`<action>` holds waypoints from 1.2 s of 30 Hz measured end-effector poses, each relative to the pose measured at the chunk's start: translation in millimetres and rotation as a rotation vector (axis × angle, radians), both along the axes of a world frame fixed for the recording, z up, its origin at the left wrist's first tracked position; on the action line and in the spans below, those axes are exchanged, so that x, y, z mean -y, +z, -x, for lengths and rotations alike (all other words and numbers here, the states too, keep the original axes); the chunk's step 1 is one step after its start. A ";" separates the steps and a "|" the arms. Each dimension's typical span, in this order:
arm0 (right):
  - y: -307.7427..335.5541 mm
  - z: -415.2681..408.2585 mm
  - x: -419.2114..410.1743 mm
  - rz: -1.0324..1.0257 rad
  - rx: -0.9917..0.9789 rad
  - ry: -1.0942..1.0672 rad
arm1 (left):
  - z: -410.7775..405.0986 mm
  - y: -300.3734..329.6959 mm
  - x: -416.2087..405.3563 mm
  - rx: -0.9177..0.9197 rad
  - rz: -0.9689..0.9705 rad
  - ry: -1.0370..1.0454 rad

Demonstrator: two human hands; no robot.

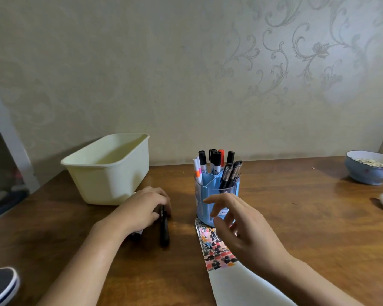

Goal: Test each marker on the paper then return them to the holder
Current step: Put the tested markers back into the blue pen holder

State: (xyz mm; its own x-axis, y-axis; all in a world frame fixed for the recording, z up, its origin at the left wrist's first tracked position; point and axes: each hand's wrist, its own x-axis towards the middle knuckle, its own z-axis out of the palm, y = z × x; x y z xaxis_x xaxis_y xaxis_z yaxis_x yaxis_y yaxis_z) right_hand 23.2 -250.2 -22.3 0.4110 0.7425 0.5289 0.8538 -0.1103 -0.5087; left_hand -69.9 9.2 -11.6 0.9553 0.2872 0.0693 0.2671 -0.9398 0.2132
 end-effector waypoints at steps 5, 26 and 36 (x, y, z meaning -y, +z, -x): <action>-0.3 -1.1 0.2 0.048 -0.018 0.016 | -1.8 3.6 7.7 0.063 0.105 -0.041; 15.8 -6.7 6.7 -0.319 -0.281 -0.031 | -3.6 31.2 54.5 0.517 0.463 -0.242; 26.9 -13.3 11.3 -0.461 -0.267 -0.045 | -9.3 21.4 53.1 0.452 0.299 -0.183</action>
